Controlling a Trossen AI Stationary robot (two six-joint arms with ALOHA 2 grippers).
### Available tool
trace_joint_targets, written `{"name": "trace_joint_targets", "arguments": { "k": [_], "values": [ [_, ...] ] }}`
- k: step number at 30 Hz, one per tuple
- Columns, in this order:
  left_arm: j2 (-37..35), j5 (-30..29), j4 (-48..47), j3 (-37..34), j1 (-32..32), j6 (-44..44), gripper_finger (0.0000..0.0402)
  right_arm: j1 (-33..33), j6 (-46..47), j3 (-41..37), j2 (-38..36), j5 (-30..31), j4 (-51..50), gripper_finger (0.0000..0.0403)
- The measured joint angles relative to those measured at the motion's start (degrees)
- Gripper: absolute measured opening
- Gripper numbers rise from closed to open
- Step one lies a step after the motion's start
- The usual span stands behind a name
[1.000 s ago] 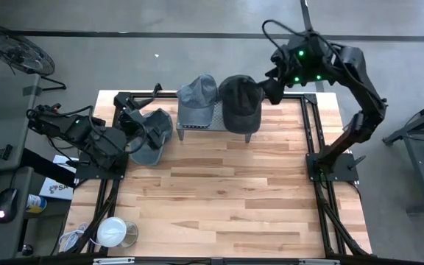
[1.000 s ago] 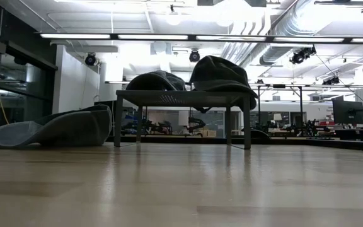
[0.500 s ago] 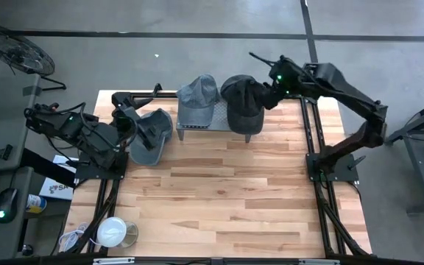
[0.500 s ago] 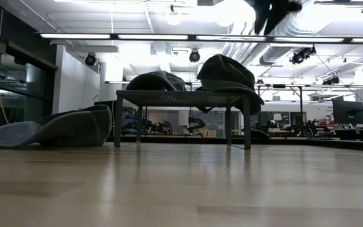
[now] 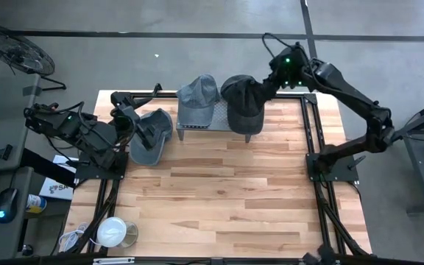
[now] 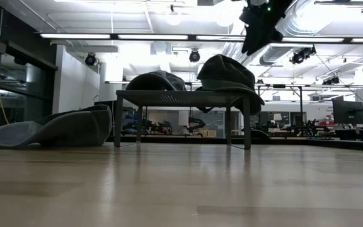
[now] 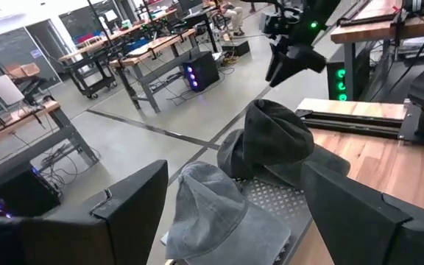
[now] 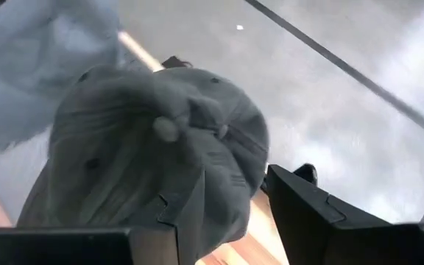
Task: Pick & Place hat
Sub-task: Adjust the black cap on the shelf
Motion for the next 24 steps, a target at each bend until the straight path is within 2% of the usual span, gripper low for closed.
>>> {"name": "trace_joint_targets", "arguments": {
  "k": [6,13,19,22,24],
  "values": [
    [0.0,0.04,-0.01,0.0,0.0,-0.72,0.0308,-5.44,10.27,0.0,0.56,1.27,-5.42,0.0137],
    [0.01,-0.12,0.06,0.0,0.0,-0.72,0.0308,-8.21,12.89,0.0,2.78,1.32,-9.86,0.0129],
    [0.02,-0.15,0.82,0.0,0.0,-0.72,0.0308,-12.0,11.44,0.0,3.36,0.38,-9.2,0.0071],
    [0.05,-0.16,0.82,0.0,0.0,-0.84,0.0308,-15.75,10.33,0.0,3.36,-3.52,-9.21,0.0024],
    [0.07,-0.17,0.82,0.0,0.0,-1.34,0.0308,-17.8,9.64,0.0,3.4,-6.47,-9.2,0.0007]
  ]
}}
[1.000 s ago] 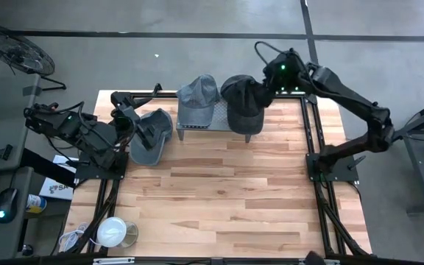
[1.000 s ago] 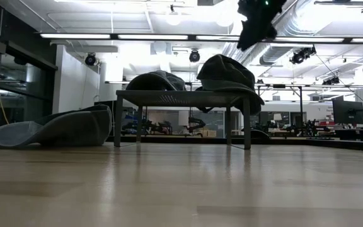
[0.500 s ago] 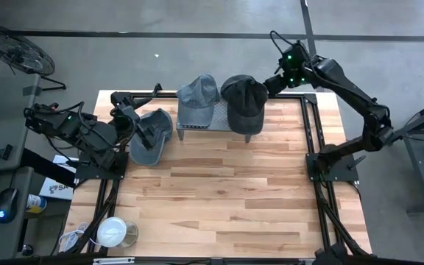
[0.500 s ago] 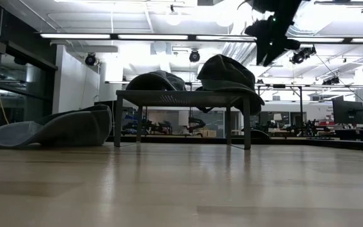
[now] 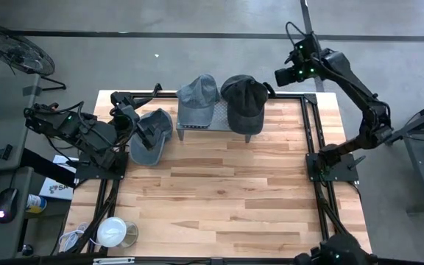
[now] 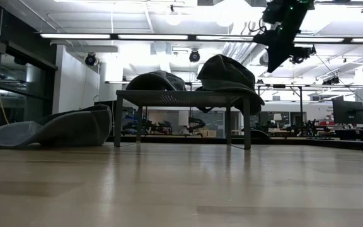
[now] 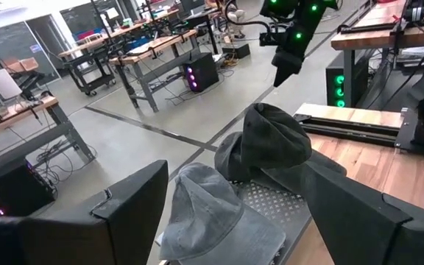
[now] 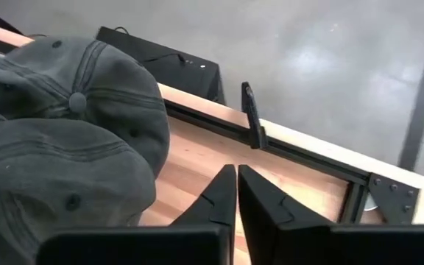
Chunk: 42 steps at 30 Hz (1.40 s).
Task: Pick & Place hat
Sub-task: Adjust the black cap on the shelf
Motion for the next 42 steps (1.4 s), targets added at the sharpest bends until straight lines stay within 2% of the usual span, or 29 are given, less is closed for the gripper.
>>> {"name": "trace_joint_targets", "arguments": {
  "k": [5,13,18,21,32,42],
  "values": [
    [0.02,-0.02,0.0,0.0,0.0,-0.4,0.0308,-2.82,0.12,-1.75,0.66,-3.42,1.25,0.0003],
    [0.02,-0.07,0.0,0.0,0.0,-0.4,0.0308,-5.21,7.82,-18.3,0.81,-11.64,15.43,0.0001],
    [0.02,-0.04,0.0,0.0,0.0,-0.4,0.0308,-5.32,12.27,-24.55,0.81,-13.02,24.41,0.0001],
    [0.02,-0.01,0.02,0.0,0.0,-0.43,0.0308,-5.6,14.1,-26.63,0.81,-13.96,28.18,0.0],
    [0.02,0.12,0.04,0.0,0.0,-0.49,0.0308,-8.19,18.85,-33.27,0.74,-25.23,40.57,0.0],
    [0.02,0.15,0.05,0.0,0.0,-0.67,0.0308,-8.16,19.18,-33.79,0.74,-26.71,42.71,0.0]
  ]
}}
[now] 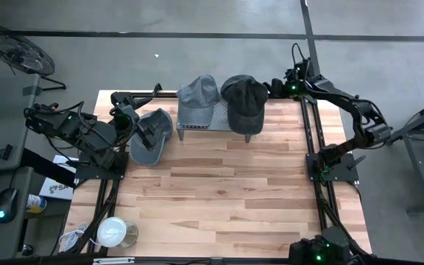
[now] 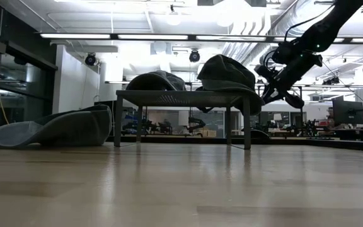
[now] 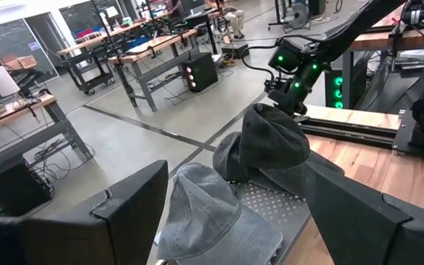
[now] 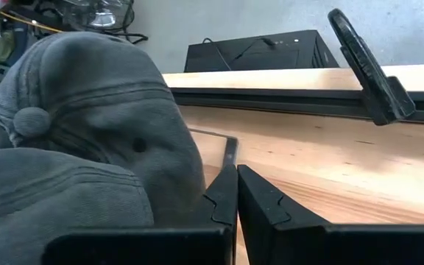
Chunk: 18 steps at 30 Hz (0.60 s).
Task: Pick & Place hat
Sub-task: Adjust the black cap on the shelf
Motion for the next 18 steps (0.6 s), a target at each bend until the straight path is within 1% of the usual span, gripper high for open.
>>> {"name": "trace_joint_targets", "arguments": {
  "k": [10,18],
  "values": [
    [0.0,0.06,0.06,0.0,0.01,-1.27,0.0308,-0.02,-0.89,0.66,-1.17,0.13,0.57,0.0],
    [0.0,0.05,0.04,0.0,0.02,-1.44,0.0308,-1.6,-3.88,0.72,-7.59,6.84,-2.3,0.0]
  ]
}}
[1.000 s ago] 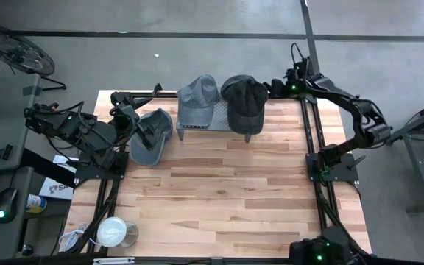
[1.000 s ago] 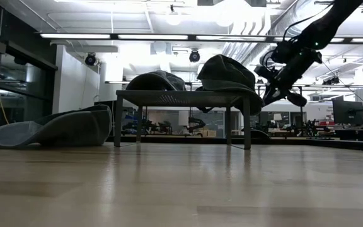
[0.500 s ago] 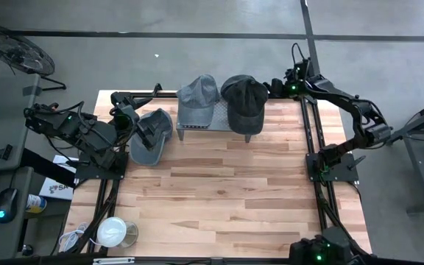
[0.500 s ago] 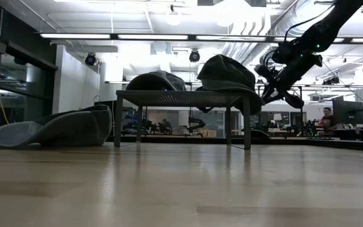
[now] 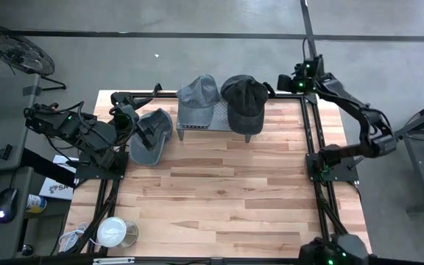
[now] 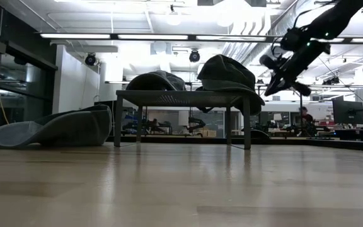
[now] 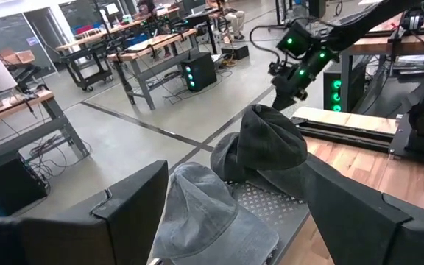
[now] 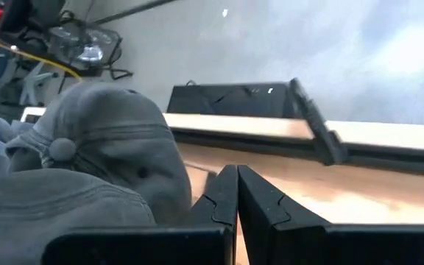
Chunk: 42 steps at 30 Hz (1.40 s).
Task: Pick & Place hat
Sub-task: Adjust the black cap on the shelf
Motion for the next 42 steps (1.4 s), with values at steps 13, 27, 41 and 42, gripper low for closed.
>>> {"name": "trace_joint_targets", "arguments": {
  "k": [13,27,41,42],
  "values": [
    [0.0,-1.53,1.08,0.0,0.01,0.0,0.0308,1.08,-6.24,0.04,-12.48,-10.03,-0.01,0.0],
    [0.0,-3.39,2.99,0.0,-0.01,-1.66,0.0308,9.13,-11.33,0.07,-16.89,-20.27,-0.43,0.0],
    [5.44,0.91,-9.58,0.0,7.27,-17.72,0.0308,10.23,-17.17,0.07,-23.81,-5.64,2.32,0.0],
    [6.25,2.06,-11.92,0.0,8.07,-20.11,0.0308,10.23,-17.79,0.07,-24.31,-5.66,2.41,0.0]
  ]
}}
